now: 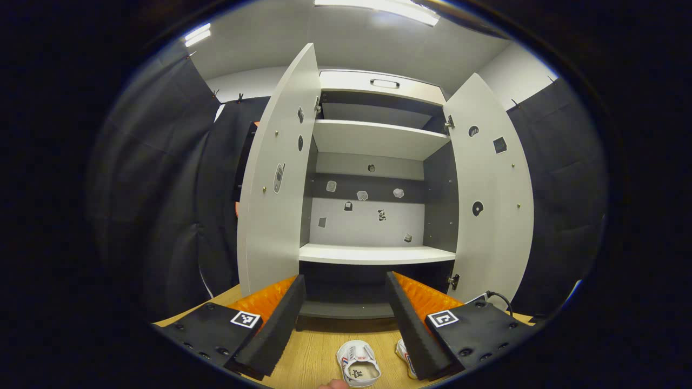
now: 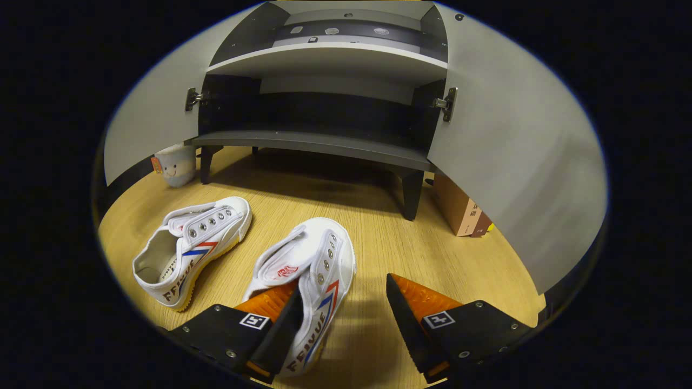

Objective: Grab one shoe with the right hand and put it into the shoe cabinet, grab the other shoe with the left hand and put it into the shoe cabinet; then close the right door with the right hand and the left door with the left hand.

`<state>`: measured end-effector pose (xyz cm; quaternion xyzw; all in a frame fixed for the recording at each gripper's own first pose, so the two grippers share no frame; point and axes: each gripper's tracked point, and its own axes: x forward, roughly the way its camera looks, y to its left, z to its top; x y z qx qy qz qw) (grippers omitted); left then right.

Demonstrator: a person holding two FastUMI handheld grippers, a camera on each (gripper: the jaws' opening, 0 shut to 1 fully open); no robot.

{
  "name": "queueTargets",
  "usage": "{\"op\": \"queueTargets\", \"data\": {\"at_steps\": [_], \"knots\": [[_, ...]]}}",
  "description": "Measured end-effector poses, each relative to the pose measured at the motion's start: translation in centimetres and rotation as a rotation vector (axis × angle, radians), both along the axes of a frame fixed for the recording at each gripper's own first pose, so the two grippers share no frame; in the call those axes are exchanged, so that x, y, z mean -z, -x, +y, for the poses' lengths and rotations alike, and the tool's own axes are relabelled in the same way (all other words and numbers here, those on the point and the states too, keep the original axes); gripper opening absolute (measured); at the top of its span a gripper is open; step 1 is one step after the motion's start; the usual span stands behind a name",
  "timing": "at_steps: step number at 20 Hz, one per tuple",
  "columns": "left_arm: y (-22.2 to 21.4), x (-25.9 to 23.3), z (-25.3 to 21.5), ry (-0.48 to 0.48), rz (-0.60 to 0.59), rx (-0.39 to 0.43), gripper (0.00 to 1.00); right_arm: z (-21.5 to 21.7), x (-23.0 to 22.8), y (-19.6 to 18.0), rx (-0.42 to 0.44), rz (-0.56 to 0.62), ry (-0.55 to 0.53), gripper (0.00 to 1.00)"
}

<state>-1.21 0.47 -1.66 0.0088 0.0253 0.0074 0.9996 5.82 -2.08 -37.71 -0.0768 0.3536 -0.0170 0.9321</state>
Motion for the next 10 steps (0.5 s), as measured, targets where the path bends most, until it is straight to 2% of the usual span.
{"op": "queueTargets", "data": {"at_steps": [2,4,5,6,7,9,10], "knots": [[0.1,0.0,0.1,-0.004,0.005,-0.004,0.96,0.4,0.6,-0.7,-0.012,0.004,-0.023,0.84],[0.3,0.2,0.1,-0.007,0.013,-0.008,0.96,-0.1,1.5,-1.3,-0.015,0.011,-0.002,0.79],[0.3,0.3,0.1,-0.007,0.018,-0.010,0.96,0.4,1.7,-1.3,-0.015,0.016,-0.021,0.70],[0.3,0.3,0.2,-0.008,0.023,-0.011,0.96,0.8,1.8,-1.5,-0.018,0.014,-0.039,0.66],[0.4,0.4,0.1,-0.012,0.025,-0.013,0.96,0.8,1.9,-1.6,-0.015,0.011,-0.026,0.50],[0.4,0.4,0.0,-0.021,0.028,-0.014,0.94,-0.2,1.6,-1.9,-0.014,-0.014,0.036,0.32],[0.4,0.5,-0.1,-0.024,0.032,-0.013,0.96,-0.6,1.5,-1.9,-0.013,-0.027,0.049,0.22]]}}
